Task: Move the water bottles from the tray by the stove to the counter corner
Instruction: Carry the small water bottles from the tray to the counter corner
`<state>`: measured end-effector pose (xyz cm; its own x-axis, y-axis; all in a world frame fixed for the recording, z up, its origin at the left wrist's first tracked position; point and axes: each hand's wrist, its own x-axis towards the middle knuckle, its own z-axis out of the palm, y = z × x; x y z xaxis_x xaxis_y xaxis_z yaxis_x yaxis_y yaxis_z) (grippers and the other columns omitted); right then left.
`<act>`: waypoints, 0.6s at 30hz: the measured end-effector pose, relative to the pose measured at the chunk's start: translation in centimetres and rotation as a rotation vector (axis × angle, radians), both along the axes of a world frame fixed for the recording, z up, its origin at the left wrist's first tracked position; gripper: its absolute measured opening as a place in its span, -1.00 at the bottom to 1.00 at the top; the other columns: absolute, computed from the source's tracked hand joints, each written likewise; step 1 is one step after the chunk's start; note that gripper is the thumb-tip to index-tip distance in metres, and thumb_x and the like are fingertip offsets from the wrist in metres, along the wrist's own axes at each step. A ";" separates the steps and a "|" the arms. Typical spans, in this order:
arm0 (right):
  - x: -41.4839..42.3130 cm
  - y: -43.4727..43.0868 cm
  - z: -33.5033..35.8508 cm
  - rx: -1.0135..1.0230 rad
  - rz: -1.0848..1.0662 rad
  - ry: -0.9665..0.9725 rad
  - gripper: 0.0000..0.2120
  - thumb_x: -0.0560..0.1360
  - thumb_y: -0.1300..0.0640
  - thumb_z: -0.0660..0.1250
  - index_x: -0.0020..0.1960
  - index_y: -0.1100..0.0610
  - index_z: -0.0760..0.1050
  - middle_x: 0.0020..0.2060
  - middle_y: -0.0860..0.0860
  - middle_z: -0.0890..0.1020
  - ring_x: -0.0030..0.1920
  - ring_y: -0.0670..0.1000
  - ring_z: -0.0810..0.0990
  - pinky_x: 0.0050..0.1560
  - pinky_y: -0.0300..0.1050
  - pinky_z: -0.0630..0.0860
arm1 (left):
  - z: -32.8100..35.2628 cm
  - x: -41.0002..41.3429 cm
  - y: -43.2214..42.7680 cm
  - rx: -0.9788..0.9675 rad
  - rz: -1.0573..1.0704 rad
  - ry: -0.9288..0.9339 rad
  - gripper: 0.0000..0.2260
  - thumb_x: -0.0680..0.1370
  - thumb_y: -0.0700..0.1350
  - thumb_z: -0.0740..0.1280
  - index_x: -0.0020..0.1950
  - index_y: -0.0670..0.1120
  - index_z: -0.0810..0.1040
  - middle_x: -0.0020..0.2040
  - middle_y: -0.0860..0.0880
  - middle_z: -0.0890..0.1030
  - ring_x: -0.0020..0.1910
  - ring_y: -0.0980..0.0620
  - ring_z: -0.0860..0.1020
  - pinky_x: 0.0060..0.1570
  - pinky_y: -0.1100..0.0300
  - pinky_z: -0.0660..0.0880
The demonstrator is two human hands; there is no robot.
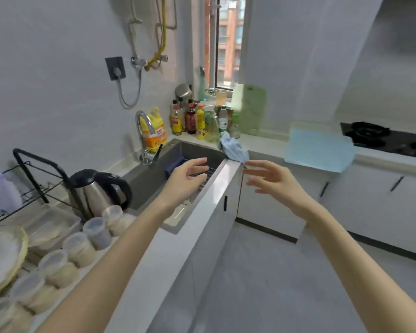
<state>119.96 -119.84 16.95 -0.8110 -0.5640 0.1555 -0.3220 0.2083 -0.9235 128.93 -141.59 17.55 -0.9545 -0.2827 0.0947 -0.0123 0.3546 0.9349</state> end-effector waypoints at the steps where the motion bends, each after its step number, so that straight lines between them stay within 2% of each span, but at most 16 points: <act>1: -0.4 1.6 0.0 -0.007 -0.039 0.001 -0.70 0.54 0.16 0.35 0.23 -0.08 0.50 0.14 -0.08 0.65 0.03 -0.09 0.67 0.05 -0.09 0.61 | 0.1 -1.2 1.3 0.003 -0.036 0.001 -0.61 0.58 -0.20 0.28 0.41 0.01 0.41 0.22 0.03 0.56 0.16 0.11 0.53 0.15 0.20 0.47; 4: -1.4 6.8 0.4 -0.023 -0.168 -0.004 -0.68 0.54 0.16 0.35 0.27 -0.03 0.49 0.13 -0.09 0.65 0.03 -0.07 0.67 0.09 -0.04 0.61 | 0.5 -5.3 5.7 -0.011 -0.168 0.038 -0.63 0.58 -0.20 0.29 0.36 0.05 0.44 0.16 0.08 0.58 0.18 0.13 0.54 0.22 0.12 0.48; 9: -3.6 14.8 0.9 -0.049 -0.372 0.016 -0.69 0.55 0.18 0.34 0.27 -0.03 0.51 0.13 -0.09 0.65 0.02 -0.06 0.68 0.12 0.00 0.61 | 1.2 -11.8 13.4 -0.005 -0.350 0.074 -0.62 0.58 -0.19 0.29 0.38 0.06 0.44 0.19 0.10 0.58 0.17 0.08 0.56 0.13 0.16 0.51; 13: -6.5 21.9 1.5 -0.060 -0.503 0.042 -0.68 0.55 0.16 0.33 0.29 -0.03 0.50 0.14 -0.11 0.64 0.04 -0.09 0.67 0.13 0.00 0.60 | 2.2 -17.5 20.5 -0.003 -0.481 0.091 -0.64 0.58 -0.17 0.29 0.36 0.09 0.44 0.21 0.09 0.58 0.16 0.00 0.58 0.10 0.10 0.54; 18: -10.6 30.3 2.6 -0.077 -0.626 0.073 -0.67 0.56 0.18 0.33 0.30 -0.01 0.48 0.16 -0.11 0.63 0.05 -0.10 0.66 0.14 -0.01 0.59 | 4.0 -24.1 29.2 -0.003 -0.588 0.115 -0.64 0.58 -0.17 0.29 0.36 0.08 0.44 0.22 0.08 0.58 0.13 0.04 0.59 0.12 0.07 0.55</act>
